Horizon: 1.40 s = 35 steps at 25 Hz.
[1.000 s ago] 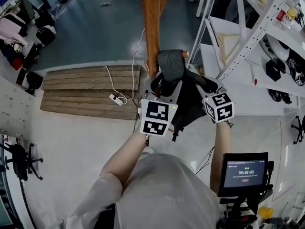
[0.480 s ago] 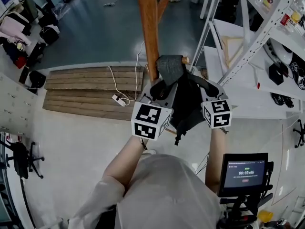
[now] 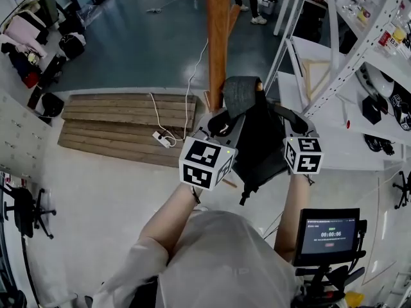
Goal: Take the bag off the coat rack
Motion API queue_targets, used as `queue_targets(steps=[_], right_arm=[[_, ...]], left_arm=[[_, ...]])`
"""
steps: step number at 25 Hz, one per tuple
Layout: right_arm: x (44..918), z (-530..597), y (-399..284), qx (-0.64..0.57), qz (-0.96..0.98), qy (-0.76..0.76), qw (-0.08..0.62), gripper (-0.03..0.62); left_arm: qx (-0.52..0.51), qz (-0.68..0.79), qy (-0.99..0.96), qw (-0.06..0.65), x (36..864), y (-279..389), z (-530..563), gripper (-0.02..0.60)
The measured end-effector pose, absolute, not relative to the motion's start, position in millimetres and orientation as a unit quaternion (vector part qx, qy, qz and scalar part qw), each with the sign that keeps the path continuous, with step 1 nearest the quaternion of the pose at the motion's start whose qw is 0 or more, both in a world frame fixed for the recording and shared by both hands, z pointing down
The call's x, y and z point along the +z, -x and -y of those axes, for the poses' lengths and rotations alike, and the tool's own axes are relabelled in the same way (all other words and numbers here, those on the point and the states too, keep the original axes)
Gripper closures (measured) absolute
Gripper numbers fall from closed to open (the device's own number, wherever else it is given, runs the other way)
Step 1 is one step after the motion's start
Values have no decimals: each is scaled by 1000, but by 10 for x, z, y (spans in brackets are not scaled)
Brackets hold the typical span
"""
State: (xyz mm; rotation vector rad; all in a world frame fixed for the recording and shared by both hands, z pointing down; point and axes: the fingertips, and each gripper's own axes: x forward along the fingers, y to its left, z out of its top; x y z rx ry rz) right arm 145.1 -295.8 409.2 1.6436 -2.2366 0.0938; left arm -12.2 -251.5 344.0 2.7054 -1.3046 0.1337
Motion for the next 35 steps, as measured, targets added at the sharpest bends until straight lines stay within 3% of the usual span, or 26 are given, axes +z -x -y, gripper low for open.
queue_targets(steps=[18,27,35], right_arm=[[3113,2579,-1993,-23,737,-663,130,549],[3111,2010,-2565,-1,685,-721,107,549],[3308,1318,-3149,26,614,-780,119,549]], left_arm=[[-11,347,-937,21,2581,-111,2153,499],[-11,267,-964,0,2434,-631,1881,499],[6,180,-983,30,2652,-1237,1648,499]])
